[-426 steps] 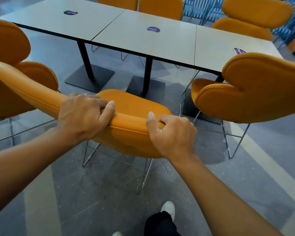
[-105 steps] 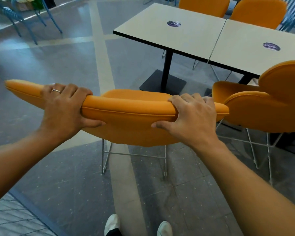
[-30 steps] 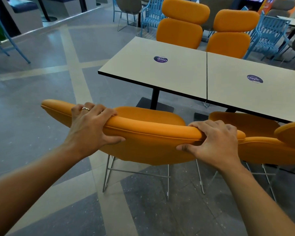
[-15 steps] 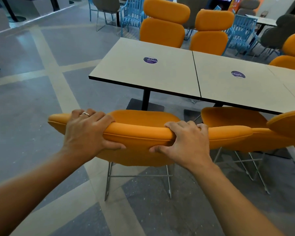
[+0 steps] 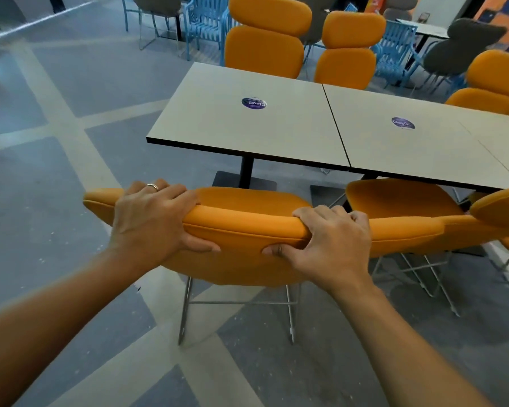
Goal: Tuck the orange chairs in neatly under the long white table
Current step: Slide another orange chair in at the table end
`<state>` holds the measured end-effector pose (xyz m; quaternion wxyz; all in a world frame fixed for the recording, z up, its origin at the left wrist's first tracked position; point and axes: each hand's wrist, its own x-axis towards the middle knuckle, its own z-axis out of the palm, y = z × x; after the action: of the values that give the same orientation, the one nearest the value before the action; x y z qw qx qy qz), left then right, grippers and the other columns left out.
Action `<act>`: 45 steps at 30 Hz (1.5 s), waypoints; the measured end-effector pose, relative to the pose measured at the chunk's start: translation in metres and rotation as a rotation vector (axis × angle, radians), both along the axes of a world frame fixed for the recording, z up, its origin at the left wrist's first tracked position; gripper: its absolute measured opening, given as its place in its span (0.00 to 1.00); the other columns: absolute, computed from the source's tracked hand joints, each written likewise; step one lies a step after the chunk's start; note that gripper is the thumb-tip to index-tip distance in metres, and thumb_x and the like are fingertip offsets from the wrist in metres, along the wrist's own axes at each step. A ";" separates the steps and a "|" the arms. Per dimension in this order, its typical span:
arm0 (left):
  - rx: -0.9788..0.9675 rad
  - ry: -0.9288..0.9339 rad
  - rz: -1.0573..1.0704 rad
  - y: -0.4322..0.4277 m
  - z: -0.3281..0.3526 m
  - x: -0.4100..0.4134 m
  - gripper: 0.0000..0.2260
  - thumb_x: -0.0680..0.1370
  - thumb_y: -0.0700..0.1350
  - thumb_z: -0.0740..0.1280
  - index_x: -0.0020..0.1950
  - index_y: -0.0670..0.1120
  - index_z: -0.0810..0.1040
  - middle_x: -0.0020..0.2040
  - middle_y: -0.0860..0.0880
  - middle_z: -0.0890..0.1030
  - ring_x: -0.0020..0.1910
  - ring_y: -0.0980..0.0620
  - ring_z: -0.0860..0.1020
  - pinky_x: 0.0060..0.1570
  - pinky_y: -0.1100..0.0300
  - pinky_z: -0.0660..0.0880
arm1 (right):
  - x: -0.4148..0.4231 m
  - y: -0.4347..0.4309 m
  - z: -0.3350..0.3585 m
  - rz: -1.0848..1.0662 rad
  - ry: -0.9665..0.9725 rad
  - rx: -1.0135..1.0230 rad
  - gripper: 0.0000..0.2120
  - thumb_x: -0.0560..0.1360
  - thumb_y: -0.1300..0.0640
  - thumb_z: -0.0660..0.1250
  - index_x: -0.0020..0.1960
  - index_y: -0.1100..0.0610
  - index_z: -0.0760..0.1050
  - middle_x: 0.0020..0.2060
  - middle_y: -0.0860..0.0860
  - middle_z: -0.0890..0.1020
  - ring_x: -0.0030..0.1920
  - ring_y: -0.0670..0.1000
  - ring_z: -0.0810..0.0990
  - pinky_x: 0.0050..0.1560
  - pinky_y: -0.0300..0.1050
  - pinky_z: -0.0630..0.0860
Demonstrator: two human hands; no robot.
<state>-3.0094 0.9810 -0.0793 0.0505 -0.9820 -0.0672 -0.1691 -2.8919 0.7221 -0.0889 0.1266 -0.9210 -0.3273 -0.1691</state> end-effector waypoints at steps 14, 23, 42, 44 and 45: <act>-0.099 -0.033 0.020 0.035 -0.002 0.038 0.38 0.63 0.80 0.56 0.52 0.49 0.80 0.48 0.46 0.84 0.47 0.41 0.79 0.51 0.45 0.71 | 0.038 0.038 0.000 -0.015 0.005 -0.061 0.34 0.66 0.19 0.58 0.56 0.44 0.78 0.50 0.46 0.82 0.52 0.51 0.77 0.54 0.52 0.67; -0.113 -0.049 0.026 0.030 -0.004 0.071 0.37 0.63 0.79 0.59 0.51 0.49 0.80 0.48 0.45 0.84 0.48 0.41 0.79 0.51 0.44 0.72 | 0.077 0.039 0.003 -0.012 0.022 -0.097 0.37 0.65 0.18 0.54 0.57 0.44 0.77 0.52 0.46 0.82 0.54 0.53 0.76 0.55 0.54 0.64; -0.076 -0.073 0.037 0.000 -0.003 0.149 0.37 0.64 0.80 0.57 0.49 0.48 0.80 0.46 0.46 0.83 0.46 0.42 0.78 0.50 0.47 0.70 | 0.177 0.021 0.011 -0.001 0.089 -0.164 0.40 0.60 0.16 0.55 0.60 0.41 0.76 0.54 0.44 0.81 0.57 0.52 0.75 0.57 0.54 0.64; -0.074 -0.072 0.041 -0.001 -0.002 0.155 0.38 0.64 0.80 0.57 0.50 0.49 0.80 0.47 0.47 0.82 0.46 0.43 0.78 0.50 0.47 0.70 | 0.183 0.020 0.011 0.005 0.085 -0.156 0.40 0.60 0.16 0.55 0.60 0.41 0.76 0.54 0.44 0.82 0.57 0.52 0.75 0.57 0.54 0.64; -0.070 -0.072 0.044 -0.002 -0.002 0.159 0.38 0.64 0.80 0.57 0.50 0.49 0.80 0.47 0.47 0.82 0.46 0.43 0.78 0.49 0.47 0.70 | 0.187 0.019 0.011 0.008 0.084 -0.152 0.41 0.60 0.16 0.55 0.60 0.41 0.76 0.54 0.44 0.82 0.57 0.52 0.75 0.57 0.54 0.64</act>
<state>-2.8507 0.9794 -0.0814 0.0172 -0.9747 -0.0966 -0.2006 -2.7051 0.7415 -0.0779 0.0706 -0.9330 -0.3372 -0.1044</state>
